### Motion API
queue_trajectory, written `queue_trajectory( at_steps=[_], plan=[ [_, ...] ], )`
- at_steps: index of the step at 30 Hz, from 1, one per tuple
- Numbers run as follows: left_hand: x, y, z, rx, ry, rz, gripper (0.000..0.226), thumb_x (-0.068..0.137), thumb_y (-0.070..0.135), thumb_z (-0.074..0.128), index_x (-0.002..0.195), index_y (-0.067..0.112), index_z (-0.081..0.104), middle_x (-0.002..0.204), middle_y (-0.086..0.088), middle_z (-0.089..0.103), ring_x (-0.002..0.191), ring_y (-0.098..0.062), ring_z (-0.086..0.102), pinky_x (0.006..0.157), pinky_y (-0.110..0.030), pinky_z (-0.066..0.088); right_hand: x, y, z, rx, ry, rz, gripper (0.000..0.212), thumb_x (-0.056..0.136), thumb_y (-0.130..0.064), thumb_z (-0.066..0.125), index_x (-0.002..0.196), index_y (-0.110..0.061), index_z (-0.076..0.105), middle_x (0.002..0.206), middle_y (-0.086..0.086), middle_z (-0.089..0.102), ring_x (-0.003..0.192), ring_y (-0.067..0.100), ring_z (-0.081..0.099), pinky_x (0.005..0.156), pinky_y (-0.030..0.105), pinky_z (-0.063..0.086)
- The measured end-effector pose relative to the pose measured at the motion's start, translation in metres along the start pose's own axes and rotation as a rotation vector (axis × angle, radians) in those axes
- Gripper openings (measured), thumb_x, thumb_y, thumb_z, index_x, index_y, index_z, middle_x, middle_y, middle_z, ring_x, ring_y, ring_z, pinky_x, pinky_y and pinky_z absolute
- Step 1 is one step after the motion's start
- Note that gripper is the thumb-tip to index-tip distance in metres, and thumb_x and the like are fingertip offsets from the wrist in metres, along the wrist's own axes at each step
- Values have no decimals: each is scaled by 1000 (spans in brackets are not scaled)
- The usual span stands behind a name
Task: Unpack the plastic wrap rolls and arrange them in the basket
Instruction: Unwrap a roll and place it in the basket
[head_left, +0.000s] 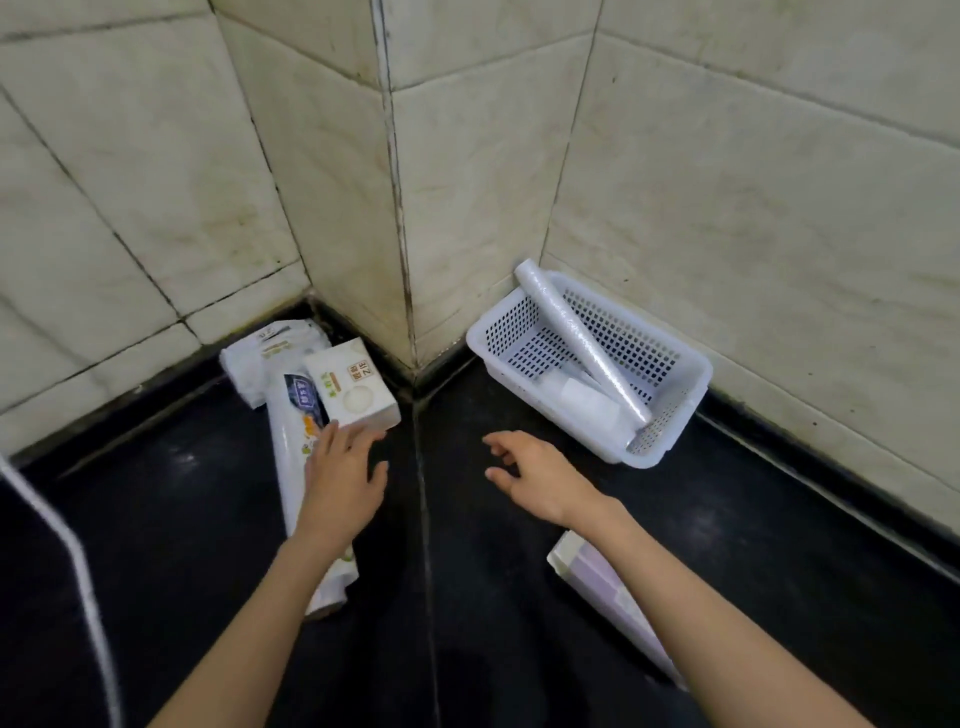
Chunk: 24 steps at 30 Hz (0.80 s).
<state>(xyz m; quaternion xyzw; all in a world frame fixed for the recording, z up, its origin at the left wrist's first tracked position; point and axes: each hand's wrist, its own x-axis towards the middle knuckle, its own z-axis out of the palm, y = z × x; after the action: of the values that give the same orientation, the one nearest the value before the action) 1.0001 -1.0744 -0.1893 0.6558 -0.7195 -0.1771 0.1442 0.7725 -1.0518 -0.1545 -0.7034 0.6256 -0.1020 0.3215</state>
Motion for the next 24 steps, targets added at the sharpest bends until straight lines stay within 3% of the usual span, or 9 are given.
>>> queue_trajectory(
  at_steps=[3,5,8,12,16,19,21,24],
  plan=[
    [-19,-39,-5,-84,-84,-344,69,83,29,63,140,14,27,145,-20,27,132,-39,25,106,-51,29,2,-23,34,43,-101,-14,43,89,-25,55,130,-17,47,121,7,57,108,21,56,96,33,44],
    [-26,-53,-2,-224,-154,-480,85,79,30,68,142,10,16,143,-25,25,129,-42,29,105,-50,30,2,-34,51,80,-147,-8,42,90,-23,55,130,-15,48,119,8,58,105,23,57,95,35,46],
    [-29,-65,7,-288,-159,-560,86,75,25,72,139,7,18,136,-26,33,124,-41,36,103,-50,34,0,-45,68,128,-176,26,41,90,-22,54,129,-12,48,118,10,59,104,23,57,95,35,46],
    [-29,-74,14,-566,-179,-773,81,73,14,74,134,4,22,133,-25,43,118,-40,47,99,-51,43,-3,-53,85,218,-184,88,40,91,-23,54,129,-12,48,118,9,60,106,22,57,94,30,44],
    [-38,-75,16,-717,-237,-818,63,73,7,74,124,-2,37,125,-23,55,107,-36,59,92,-50,49,-7,-57,96,322,-161,165,35,91,-25,53,125,-14,54,118,8,62,108,20,58,95,28,43],
    [-53,-61,22,-801,-306,-786,63,73,5,73,123,-3,36,123,-21,56,103,-34,61,87,-45,52,-5,-60,99,353,-83,205,34,91,-27,54,122,-13,57,117,9,64,109,20,58,94,25,42],
    [-67,-48,27,-826,-360,-765,66,74,6,72,124,0,28,124,-20,53,106,-32,59,86,-42,51,-3,-59,100,352,-52,270,44,90,-35,54,127,-11,52,121,10,62,114,23,56,97,29,43],
    [-84,-31,36,-777,-452,-679,71,75,9,70,127,2,22,131,-19,40,117,-31,51,97,-45,47,-7,-54,102,514,-172,486,66,87,-50,51,138,-11,37,134,10,51,120,24,51,91,36,50]
  ],
)
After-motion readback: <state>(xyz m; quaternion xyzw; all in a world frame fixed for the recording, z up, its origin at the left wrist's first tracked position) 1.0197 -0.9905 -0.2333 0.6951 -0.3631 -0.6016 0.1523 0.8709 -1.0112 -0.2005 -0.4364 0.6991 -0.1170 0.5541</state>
